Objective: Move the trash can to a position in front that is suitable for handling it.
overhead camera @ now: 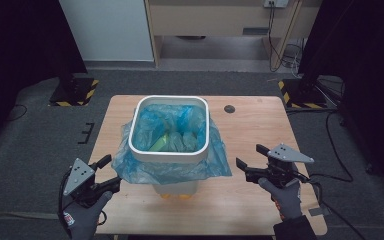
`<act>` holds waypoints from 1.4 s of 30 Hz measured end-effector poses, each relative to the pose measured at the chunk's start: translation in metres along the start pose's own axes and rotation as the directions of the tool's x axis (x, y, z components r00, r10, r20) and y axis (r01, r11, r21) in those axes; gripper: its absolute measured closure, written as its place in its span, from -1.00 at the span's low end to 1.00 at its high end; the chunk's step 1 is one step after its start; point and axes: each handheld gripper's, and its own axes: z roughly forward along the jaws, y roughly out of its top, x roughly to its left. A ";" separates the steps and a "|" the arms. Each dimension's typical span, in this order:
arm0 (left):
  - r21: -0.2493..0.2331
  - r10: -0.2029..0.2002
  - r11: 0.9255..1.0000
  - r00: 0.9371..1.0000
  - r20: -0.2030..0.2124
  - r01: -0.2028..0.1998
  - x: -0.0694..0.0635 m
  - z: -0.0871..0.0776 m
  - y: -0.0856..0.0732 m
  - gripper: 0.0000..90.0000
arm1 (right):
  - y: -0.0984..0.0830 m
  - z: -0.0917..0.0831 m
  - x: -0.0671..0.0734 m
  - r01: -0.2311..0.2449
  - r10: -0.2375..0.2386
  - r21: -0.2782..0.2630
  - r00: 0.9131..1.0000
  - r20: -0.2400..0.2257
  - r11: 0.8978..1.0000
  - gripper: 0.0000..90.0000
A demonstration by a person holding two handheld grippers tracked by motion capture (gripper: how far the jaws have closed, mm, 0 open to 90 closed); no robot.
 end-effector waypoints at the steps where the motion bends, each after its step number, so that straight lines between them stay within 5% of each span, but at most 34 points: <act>1: 0.003 0.002 1.000 1.000 0.000 -0.002 0.000 0.000 0.000 -0.31 | 0.000 0.000 0.000 0.002 -0.002 0.002 1.000 -0.002 1.000 -0.69; 32: 0.033 0.010 0.999 1.000 0.019 -0.011 -0.007 0.012 -0.007 -0.07 | -0.011 0.013 0.027 0.078 -0.070 0.055 0.987 -0.146 0.995 -0.61; 42: 0.036 0.003 0.999 1.000 0.030 -0.004 -0.008 0.015 -0.009 0.03 | -0.014 0.024 0.034 0.065 -0.052 0.065 0.981 -0.185 0.996 -0.50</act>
